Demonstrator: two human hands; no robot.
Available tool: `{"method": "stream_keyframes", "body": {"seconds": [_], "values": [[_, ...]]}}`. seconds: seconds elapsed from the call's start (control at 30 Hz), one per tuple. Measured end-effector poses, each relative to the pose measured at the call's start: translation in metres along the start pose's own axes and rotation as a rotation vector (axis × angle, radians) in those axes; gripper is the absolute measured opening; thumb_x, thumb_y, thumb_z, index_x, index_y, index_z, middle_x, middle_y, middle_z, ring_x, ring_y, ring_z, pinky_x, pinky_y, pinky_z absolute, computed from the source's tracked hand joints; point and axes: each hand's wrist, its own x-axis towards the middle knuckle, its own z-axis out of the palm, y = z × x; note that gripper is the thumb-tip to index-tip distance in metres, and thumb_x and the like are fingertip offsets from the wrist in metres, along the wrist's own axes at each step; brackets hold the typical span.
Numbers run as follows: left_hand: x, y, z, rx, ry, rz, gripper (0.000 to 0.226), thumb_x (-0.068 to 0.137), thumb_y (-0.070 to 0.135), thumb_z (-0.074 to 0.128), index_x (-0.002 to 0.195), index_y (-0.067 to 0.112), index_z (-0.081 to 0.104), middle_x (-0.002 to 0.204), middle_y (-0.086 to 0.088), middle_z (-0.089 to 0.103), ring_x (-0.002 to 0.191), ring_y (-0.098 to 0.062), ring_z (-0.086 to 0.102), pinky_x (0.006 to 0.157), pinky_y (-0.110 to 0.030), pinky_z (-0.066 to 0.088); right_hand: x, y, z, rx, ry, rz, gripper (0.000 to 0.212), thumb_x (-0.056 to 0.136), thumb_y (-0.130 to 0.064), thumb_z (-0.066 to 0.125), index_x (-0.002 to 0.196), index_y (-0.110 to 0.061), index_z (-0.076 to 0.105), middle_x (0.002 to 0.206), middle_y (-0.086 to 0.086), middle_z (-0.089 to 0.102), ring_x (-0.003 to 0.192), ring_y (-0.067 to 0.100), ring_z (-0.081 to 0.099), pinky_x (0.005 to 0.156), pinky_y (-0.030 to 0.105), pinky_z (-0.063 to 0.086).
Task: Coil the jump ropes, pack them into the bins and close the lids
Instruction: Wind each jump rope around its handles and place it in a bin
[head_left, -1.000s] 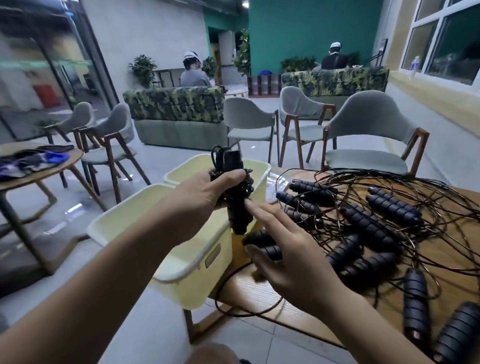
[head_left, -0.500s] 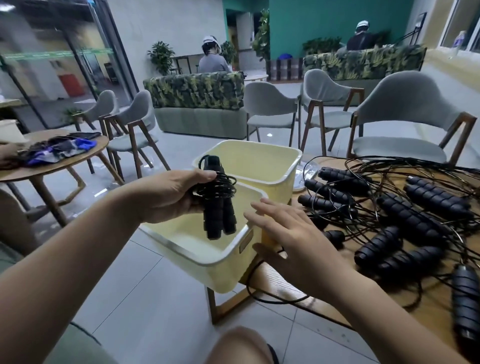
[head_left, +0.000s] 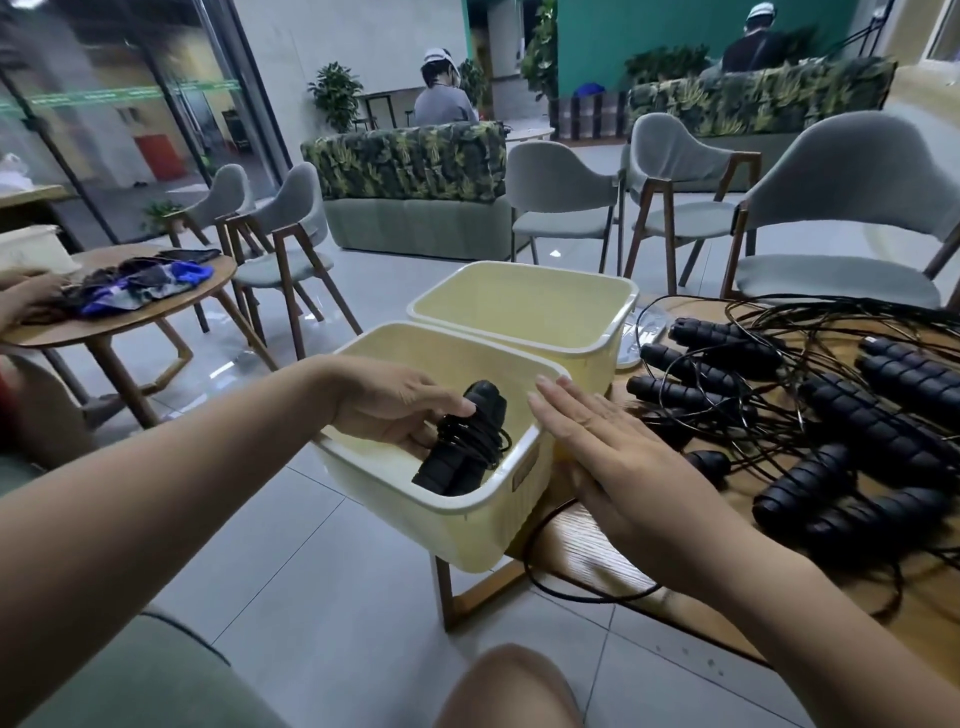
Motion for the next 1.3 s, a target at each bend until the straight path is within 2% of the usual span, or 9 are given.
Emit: {"method": "stream_keyframes", "body": {"seconds": [0.1, 0.2, 0.3, 0.4, 0.6, 0.87, 1.0, 1.13, 1.3], "values": [[0.009, 0.002, -0.003, -0.002, -0.055, -0.005, 0.037, 0.11, 0.026, 0.054, 0.136, 0.0, 0.061, 0.131, -0.016, 0.073, 0.125, -0.033, 0.069, 0.118, -0.05, 0.046, 0.0, 0.002, 0.0, -0.032, -0.023, 0.0, 0.065, 0.107, -0.034, 0.02, 0.172, -0.027, 0.02, 0.179, -0.011, 0.013, 0.165, 0.003, 0.003, 0.135, 0.034, 0.012], [0.017, -0.001, -0.006, 0.046, -0.105, -0.054, 0.044, 0.11, 0.024, 0.058, 0.148, 0.003, 0.053, 0.143, -0.016, 0.067, 0.134, -0.033, 0.064, 0.12, -0.048, 0.045, 0.0, 0.004, 0.003, -0.044, -0.019, -0.009, 0.066, 0.107, -0.029, 0.029, 0.172, -0.026, 0.019, 0.179, -0.01, 0.013, 0.165, 0.005, 0.004, 0.135, 0.034, 0.012], [0.029, -0.008, -0.007, 0.103, -0.053, -0.077, 0.045, 0.11, 0.024, 0.06, 0.149, 0.003, 0.052, 0.143, -0.013, 0.067, 0.133, -0.027, 0.065, 0.119, -0.044, 0.047, 0.0, 0.005, 0.005, -0.044, -0.005, -0.02, 0.07, 0.105, -0.027, 0.041, 0.172, -0.023, 0.021, 0.179, -0.008, 0.016, 0.166, 0.007, 0.007, 0.134, 0.032, 0.011], [0.037, -0.011, -0.01, 0.135, 0.059, -0.062, 0.04, 0.111, 0.02, 0.057, 0.146, 0.001, 0.056, 0.14, -0.013, 0.069, 0.13, -0.025, 0.067, 0.116, -0.041, 0.05, -0.001, 0.004, 0.004, -0.066, -0.007, -0.038, 0.07, 0.105, -0.028, 0.035, 0.173, -0.022, 0.018, 0.18, -0.006, 0.013, 0.166, 0.008, 0.006, 0.133, 0.03, 0.009], [0.038, -0.009, -0.008, 0.161, 0.102, -0.061, 0.036, 0.109, 0.017, 0.059, 0.144, 0.008, 0.059, 0.136, -0.015, 0.07, 0.122, -0.028, 0.071, 0.108, -0.04, 0.057, -0.004, 0.007, 0.005, -0.119, -0.041, -0.054, 0.093, 0.103, -0.002, 0.058, 0.174, -0.023, 0.002, 0.181, -0.008, -0.003, 0.166, 0.008, -0.004, 0.132, 0.03, 0.003], [0.037, -0.01, 0.008, 0.037, 0.009, -0.054, 0.039, 0.108, 0.003, 0.057, 0.147, 0.008, 0.055, 0.133, -0.017, 0.071, 0.118, -0.027, 0.073, 0.104, -0.038, 0.059, -0.005, 0.007, 0.005, -0.142, -0.045, -0.034, 0.094, 0.102, -0.006, 0.058, 0.174, -0.023, 0.0, 0.181, -0.006, -0.006, 0.166, 0.008, -0.005, 0.132, 0.028, -0.001], [0.039, -0.006, 0.013, 0.144, 0.091, -0.059, 0.042, 0.106, 0.002, 0.062, 0.147, 0.009, 0.057, 0.13, -0.02, 0.069, 0.111, -0.026, 0.075, 0.097, -0.033, 0.062, -0.006, 0.007, 0.004, -0.134, -0.053, -0.015, 0.097, 0.101, -0.006, 0.063, 0.174, -0.023, 0.0, 0.181, -0.005, -0.004, 0.166, 0.008, -0.004, 0.132, 0.029, 0.0], [0.029, -0.003, 0.012, 0.248, 0.16, -0.039, 0.039, 0.103, 0.018, 0.071, 0.14, 0.014, 0.061, 0.123, -0.014, 0.075, 0.106, -0.023, 0.078, 0.094, -0.031, 0.063, -0.006, 0.006, 0.002, -0.111, -0.084, 0.018, 0.101, 0.099, -0.003, 0.064, 0.174, -0.025, 0.0, 0.181, -0.008, -0.005, 0.165, 0.006, -0.005, 0.132, 0.027, -0.001], [0.011, 0.019, 0.016, 0.337, 0.396, 0.156, 0.024, 0.105, 0.024, 0.067, 0.128, 0.02, 0.068, 0.112, 0.002, 0.08, 0.101, -0.011, 0.077, 0.093, -0.034, 0.062, -0.005, 0.004, -0.023, 0.014, -0.164, 0.076, 0.087, 0.109, -0.01, 0.054, 0.17, -0.04, -0.002, 0.175, -0.027, -0.014, 0.156, -0.014, -0.017, 0.127, 0.013, -0.007]]}}
